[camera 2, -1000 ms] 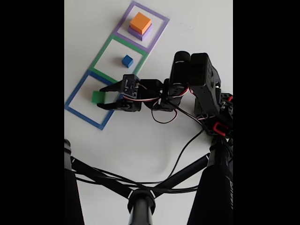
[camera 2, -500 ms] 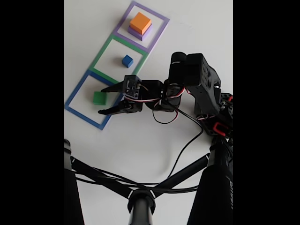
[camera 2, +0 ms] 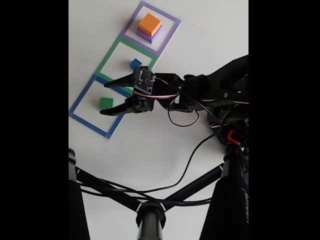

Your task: Tower of hanoi

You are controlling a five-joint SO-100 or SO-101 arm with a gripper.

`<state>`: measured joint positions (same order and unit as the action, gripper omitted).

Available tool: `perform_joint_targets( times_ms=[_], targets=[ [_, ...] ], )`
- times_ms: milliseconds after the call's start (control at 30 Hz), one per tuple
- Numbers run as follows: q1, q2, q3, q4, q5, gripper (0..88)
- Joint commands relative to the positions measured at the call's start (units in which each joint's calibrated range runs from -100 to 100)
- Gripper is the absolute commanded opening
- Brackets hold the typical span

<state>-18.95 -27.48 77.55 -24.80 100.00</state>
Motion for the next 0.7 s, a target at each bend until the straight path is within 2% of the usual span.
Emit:
perform_joint_targets(
  times_ms=[0,133,333,500,667],
  targets=[
    [2.4,-19.9,-8.3,30.6,0.0,7.5],
    [4.3,-27.5,-20.3,54.9,0.0,0.8],
    [9.2,-29.3,-47.9,91.2,0.0,0.1],
    [14.6,-26.7,-68.5,111.0,0.0,0.9],
    [20.7,-26.3,-75.0,118.6,0.0,1.2]
  ],
)
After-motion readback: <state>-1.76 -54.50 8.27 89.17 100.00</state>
